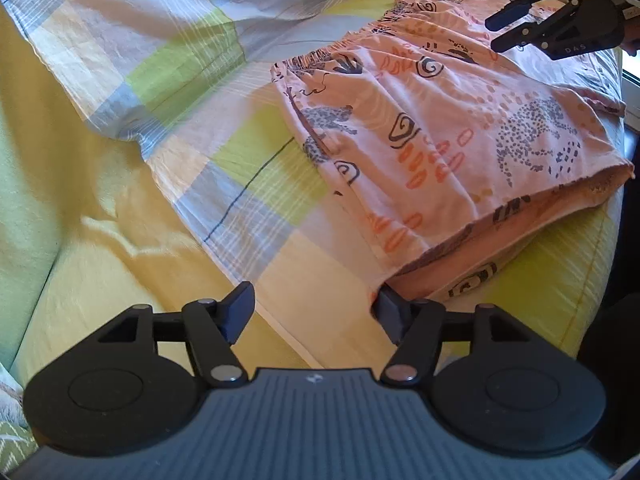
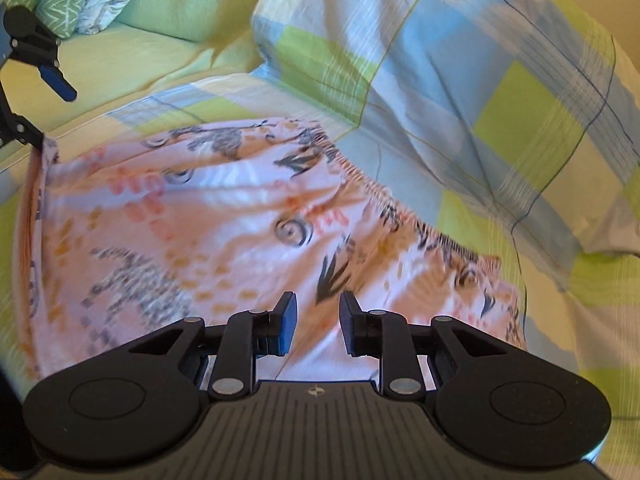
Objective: Fold clothes
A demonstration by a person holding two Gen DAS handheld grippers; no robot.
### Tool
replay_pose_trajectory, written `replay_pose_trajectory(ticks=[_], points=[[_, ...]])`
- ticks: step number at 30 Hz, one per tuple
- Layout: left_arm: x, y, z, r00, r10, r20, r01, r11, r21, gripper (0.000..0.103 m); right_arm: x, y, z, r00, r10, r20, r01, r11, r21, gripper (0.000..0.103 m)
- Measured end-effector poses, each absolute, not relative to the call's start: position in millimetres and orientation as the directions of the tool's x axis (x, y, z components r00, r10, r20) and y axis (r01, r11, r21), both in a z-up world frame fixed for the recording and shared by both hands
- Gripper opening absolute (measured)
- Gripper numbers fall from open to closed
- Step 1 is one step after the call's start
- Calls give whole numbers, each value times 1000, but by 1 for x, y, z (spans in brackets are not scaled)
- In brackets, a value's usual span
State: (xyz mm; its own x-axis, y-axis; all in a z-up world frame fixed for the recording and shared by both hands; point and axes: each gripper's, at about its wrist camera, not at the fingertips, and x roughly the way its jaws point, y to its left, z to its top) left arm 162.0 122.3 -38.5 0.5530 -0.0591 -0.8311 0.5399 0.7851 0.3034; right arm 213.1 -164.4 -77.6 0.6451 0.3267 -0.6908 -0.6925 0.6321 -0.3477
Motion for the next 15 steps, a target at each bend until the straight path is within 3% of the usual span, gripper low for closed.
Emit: replay_pose_trajectory(ticks=[8,11,15], points=[[172,142,30,327,-106,-939,636,760,136,63,218,-141,-34,468,266,-842,-711,679,-181,25],[163,145,50,271,-106,-957,663,741,106,64,197,-127,-22,368,271,-889,-722,686,-89,35],[151,152,57,228,-101,-968,692,716,88,65,174,-120,-23,256,201,-946,-662,749,-20,35]])
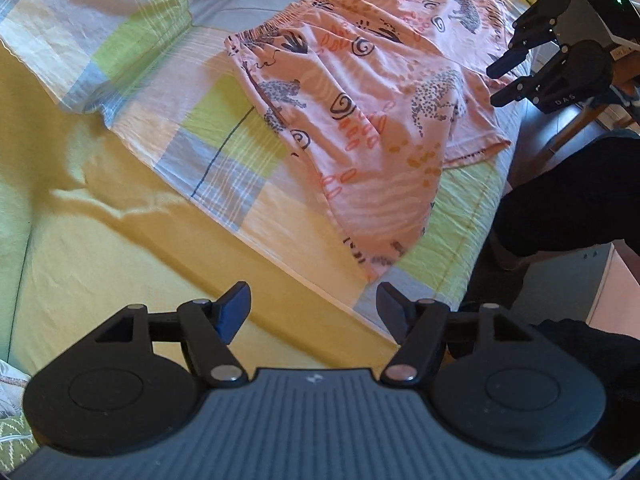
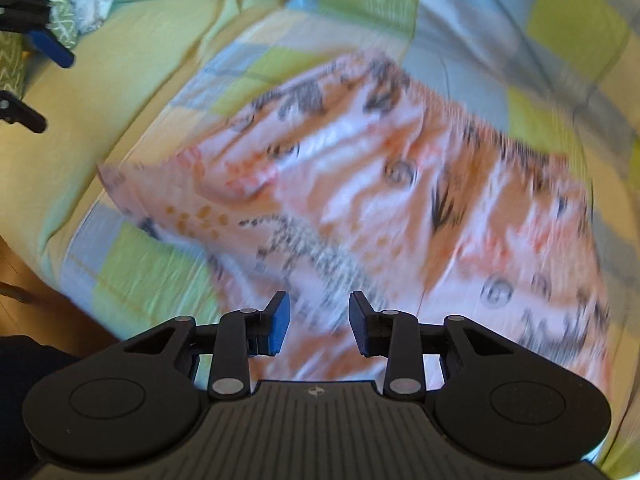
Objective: Fold clothes
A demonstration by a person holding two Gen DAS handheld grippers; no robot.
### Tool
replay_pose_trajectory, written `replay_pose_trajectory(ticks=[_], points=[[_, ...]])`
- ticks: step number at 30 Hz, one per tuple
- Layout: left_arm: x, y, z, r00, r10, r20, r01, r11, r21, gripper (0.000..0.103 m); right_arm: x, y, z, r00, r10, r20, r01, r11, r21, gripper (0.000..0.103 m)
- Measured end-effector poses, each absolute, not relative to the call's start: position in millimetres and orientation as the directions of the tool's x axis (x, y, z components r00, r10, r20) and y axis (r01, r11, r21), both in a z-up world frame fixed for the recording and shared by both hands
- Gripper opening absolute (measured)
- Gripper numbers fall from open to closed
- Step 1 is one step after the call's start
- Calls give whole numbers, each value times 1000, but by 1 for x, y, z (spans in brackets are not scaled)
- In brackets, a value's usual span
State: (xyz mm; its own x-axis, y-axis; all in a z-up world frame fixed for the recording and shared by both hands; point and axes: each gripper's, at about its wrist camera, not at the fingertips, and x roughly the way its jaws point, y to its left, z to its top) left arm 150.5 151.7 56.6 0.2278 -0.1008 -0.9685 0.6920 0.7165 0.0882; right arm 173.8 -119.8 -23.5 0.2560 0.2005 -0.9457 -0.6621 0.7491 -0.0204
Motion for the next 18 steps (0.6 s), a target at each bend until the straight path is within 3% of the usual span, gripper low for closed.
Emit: replay_pose_trajectory(ticks=[4,9,13,14,15,18], points=[[153,153,44,217,-82,-973,673,735,88,65,162,-147,-36,181,185,-966,-517,853,67,36],[162,129,26,176,-83,-981,697,714,65,65,158,-187,-73,105,374,-921,-262,904,337,36],[168,106,19,149,-84,-985,735,675,53,65,163,-206,-101,132,445,-886,-56,895,442,35],[171,102,19,144,-79,-986,743,667,54,65,165,-210,-105,129,435,-891,-11,899,437,14],[174,97,18,135,-73,-988,747,662,53,65,166,-215,-109,125,427,-896,31,901,433,1],[184,91,19,113,-57,-992,761,647,50,65,161,-224,-104,81,408,-909,30,911,412,1]])
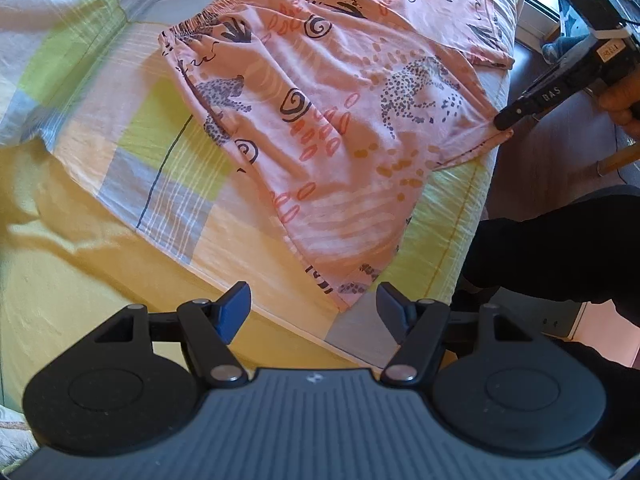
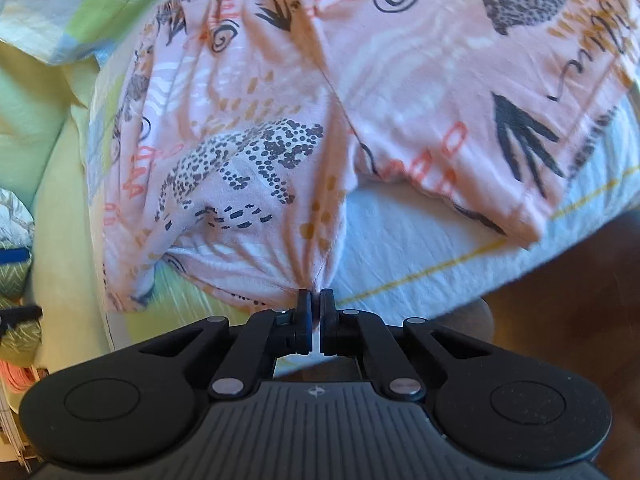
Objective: Fold clothes
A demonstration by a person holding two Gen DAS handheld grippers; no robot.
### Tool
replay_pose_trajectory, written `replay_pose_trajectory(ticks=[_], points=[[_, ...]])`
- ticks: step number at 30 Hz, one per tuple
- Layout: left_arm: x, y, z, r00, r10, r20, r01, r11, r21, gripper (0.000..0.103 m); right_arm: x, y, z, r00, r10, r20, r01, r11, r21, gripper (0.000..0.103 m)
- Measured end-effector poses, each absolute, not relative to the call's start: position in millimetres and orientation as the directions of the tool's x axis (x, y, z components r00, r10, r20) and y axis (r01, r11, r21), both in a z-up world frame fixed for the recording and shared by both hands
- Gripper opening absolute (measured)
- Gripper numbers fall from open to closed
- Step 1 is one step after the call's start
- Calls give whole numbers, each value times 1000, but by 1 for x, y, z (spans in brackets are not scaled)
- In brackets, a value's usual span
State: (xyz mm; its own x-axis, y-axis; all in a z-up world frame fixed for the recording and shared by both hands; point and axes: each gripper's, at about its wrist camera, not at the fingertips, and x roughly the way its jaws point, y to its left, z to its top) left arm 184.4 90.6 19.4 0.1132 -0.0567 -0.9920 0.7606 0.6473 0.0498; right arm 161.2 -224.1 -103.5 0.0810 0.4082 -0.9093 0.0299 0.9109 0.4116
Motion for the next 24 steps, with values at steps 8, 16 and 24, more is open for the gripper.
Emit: replay_pose_trajectory(ticks=[8,16,24], points=[[219,88,30,146,-13,-989,787,608,108,67,165,-253,-91,26,293,-956,-14,956,292,25],[255,111,30,303,-95,-948,831,513,214,67,135,-161,-26,158,232,-960,-373,914,159,29],[262,129,-21,465,-274,-842,848,-133,513,66,109,-33,-24,204,234,-951,-413,901,133,30]])
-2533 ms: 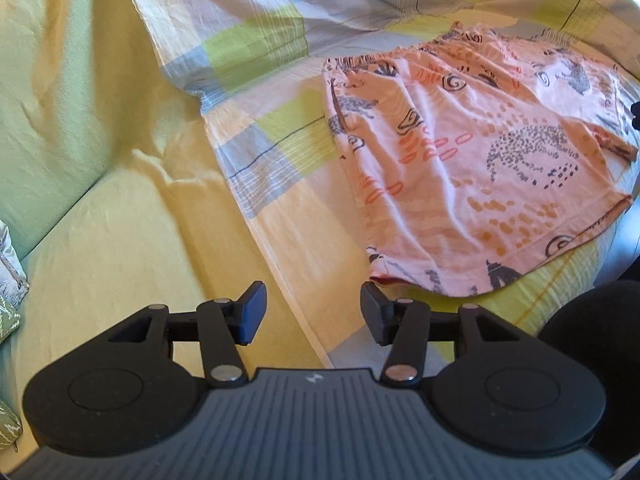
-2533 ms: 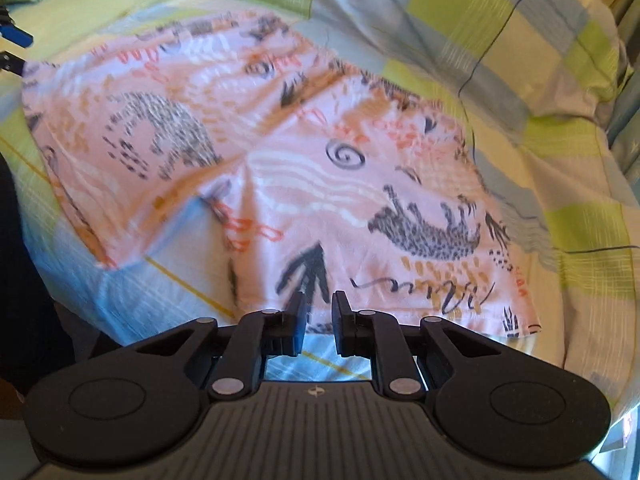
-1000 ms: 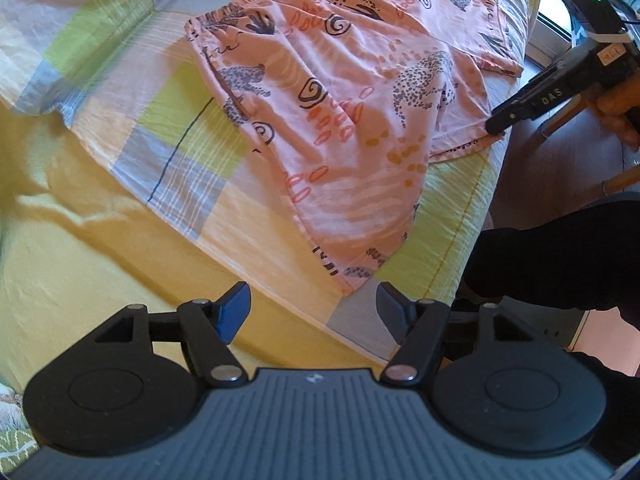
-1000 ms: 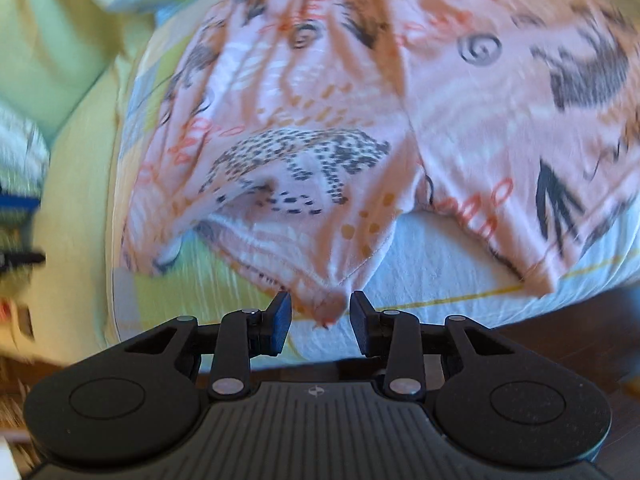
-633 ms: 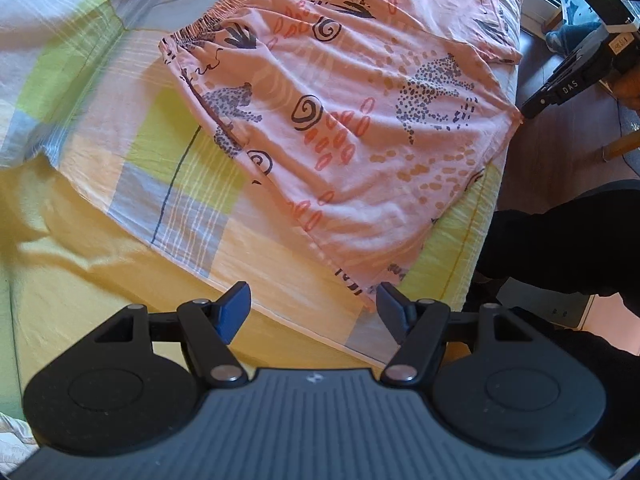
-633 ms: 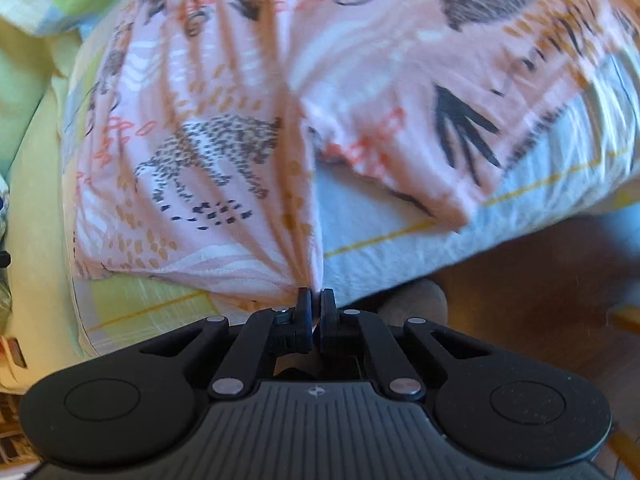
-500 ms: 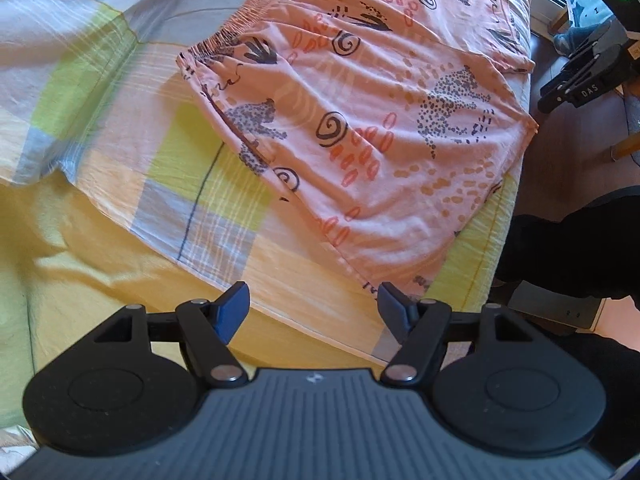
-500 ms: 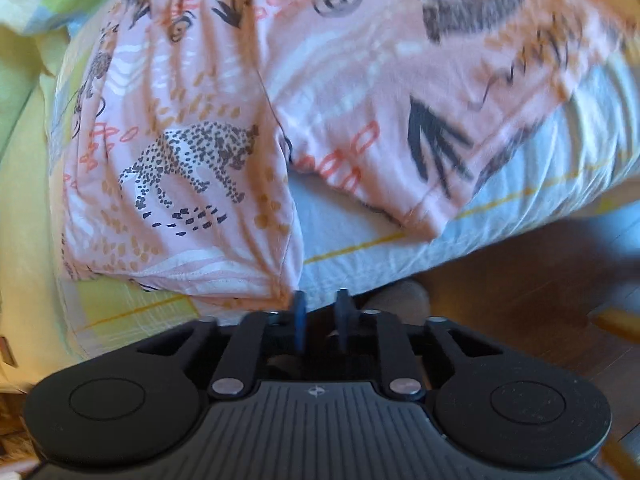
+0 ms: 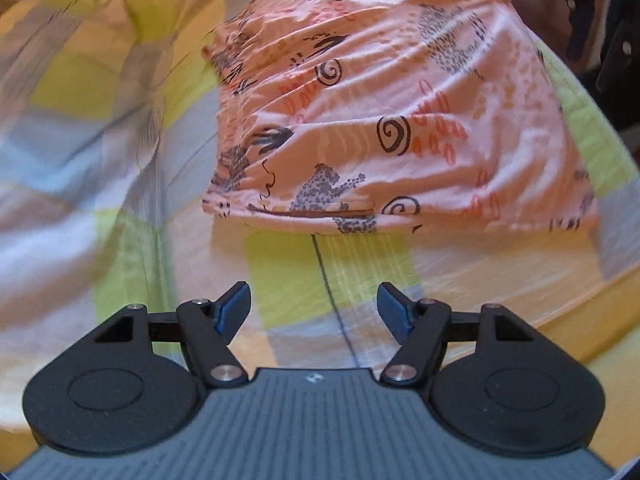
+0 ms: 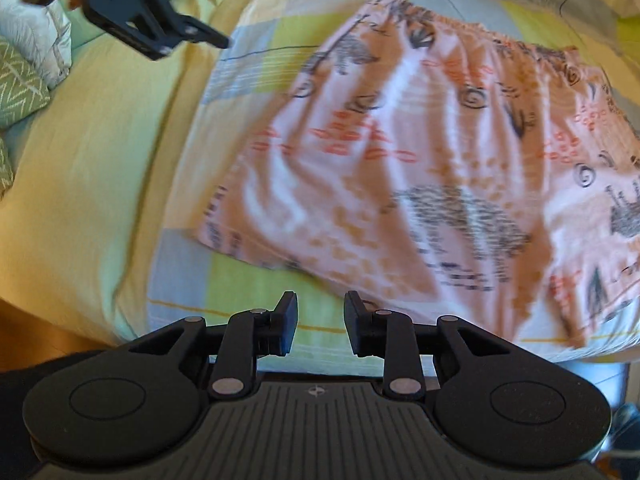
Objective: Fold clothes
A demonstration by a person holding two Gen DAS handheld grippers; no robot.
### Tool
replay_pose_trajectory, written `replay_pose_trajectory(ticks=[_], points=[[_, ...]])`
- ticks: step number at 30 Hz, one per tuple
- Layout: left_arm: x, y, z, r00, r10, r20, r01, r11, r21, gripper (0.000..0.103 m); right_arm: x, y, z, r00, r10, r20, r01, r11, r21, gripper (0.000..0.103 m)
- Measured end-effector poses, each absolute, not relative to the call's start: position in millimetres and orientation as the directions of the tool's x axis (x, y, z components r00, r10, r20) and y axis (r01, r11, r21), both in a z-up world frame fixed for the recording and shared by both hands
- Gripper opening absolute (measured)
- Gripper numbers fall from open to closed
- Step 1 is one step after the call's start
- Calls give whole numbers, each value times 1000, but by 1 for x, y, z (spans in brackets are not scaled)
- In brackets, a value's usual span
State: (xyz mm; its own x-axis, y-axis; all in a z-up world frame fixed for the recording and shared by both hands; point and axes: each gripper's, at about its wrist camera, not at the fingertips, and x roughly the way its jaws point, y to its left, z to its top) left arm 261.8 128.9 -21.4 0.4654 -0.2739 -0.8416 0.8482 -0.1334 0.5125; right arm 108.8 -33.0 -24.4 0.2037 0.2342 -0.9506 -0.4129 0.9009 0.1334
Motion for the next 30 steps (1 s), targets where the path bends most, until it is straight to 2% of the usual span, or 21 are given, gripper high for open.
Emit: replay_pose_trajectory(ticks=[6,12,19,20,21,22,24,26,27,30], points=[[291,130,-73,530,-379,-758,608,-453,652,62,98,14,-22,234,217,-948,-342,931,129,30],[324,122,-119,535,-504,-678,320,-622,715,57,95,18,-29,291,193,-937,-296,950,104,30],[347,115,-121,415,-571,-708,180,-711,680,55,96,24,-39,300,166,-939,-208,972,106,30],[349,113,-120,408,-562,-719,189,-719,669,50,97,28,-40,300,164,-940,-207,973,104,30],[351,108,-119,416,-536,-735,227,-722,654,26,100,35,-44,303,160,-940,-209,973,98,30],[352,103,-118,424,-512,-747,260,-722,642,6,101,41,-45,306,156,-939,-217,972,91,30],[353,99,-120,448,-484,-752,297,-713,635,5,107,55,-50,324,130,-937,-239,970,52,32],[354,96,-123,450,-471,-759,319,-709,629,4,110,69,-55,343,103,-934,-262,965,10,44],[354,95,-125,451,-466,-761,328,-706,627,3,112,76,-58,346,93,-934,-276,961,-6,47],[354,92,-127,458,-465,-757,344,-693,634,3,109,92,-67,340,79,-937,-321,946,-37,47]])
